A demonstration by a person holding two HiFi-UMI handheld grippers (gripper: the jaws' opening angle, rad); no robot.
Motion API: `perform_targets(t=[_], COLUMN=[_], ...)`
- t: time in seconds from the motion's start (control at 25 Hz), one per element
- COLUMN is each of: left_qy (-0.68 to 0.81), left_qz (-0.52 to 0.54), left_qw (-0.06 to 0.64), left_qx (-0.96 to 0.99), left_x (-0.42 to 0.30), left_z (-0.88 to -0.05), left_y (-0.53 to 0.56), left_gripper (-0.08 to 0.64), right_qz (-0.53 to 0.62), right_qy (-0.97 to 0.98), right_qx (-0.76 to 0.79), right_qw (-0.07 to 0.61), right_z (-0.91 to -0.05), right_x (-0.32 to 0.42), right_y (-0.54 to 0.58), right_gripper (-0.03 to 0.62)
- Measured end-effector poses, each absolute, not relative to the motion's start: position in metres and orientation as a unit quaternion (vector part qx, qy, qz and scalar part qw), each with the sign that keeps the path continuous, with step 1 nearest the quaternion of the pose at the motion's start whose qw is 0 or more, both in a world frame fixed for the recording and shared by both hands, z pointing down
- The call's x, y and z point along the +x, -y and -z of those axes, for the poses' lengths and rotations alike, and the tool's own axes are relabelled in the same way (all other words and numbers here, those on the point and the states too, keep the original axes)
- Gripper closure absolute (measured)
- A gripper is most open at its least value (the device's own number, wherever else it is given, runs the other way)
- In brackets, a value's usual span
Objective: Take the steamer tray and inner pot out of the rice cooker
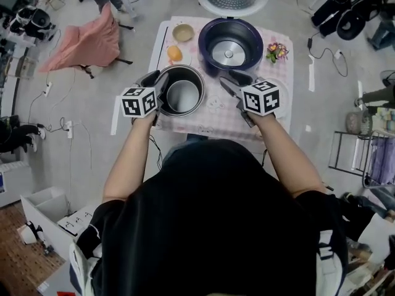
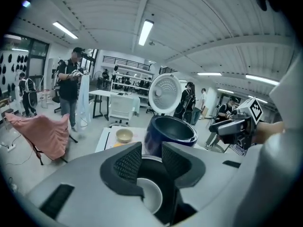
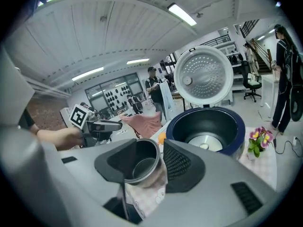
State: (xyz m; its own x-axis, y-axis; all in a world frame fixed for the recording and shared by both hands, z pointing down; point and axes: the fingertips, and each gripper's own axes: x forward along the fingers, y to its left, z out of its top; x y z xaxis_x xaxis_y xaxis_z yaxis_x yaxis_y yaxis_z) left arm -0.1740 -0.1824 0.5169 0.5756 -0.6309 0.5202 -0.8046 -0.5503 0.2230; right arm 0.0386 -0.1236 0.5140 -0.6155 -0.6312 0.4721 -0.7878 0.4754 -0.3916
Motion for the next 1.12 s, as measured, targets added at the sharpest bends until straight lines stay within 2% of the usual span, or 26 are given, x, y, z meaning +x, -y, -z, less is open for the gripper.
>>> perform_targets(t=[0.6,1.12], left_qy=[0.334,0.313], left_qz=[-0.164,-0.156], left_qw=[0.16,0.15], left_qx=[0.914,0.925], left_x=[-0.078,-0.051], left_z=[-0.441,-0.423], left_y=[0.157,0.126], left_gripper=[0.423,0.423], right_qz=[-0.266,-0.261], right_qy=[0.819,0.802], right_qx=[0.501,0.532], right_qw=[0.086,0.079], right_z=[-0.457,-0.447], right_x=[0.13,0.169], right_y=[0.076,0.038], right_gripper=[0.408,0.408])
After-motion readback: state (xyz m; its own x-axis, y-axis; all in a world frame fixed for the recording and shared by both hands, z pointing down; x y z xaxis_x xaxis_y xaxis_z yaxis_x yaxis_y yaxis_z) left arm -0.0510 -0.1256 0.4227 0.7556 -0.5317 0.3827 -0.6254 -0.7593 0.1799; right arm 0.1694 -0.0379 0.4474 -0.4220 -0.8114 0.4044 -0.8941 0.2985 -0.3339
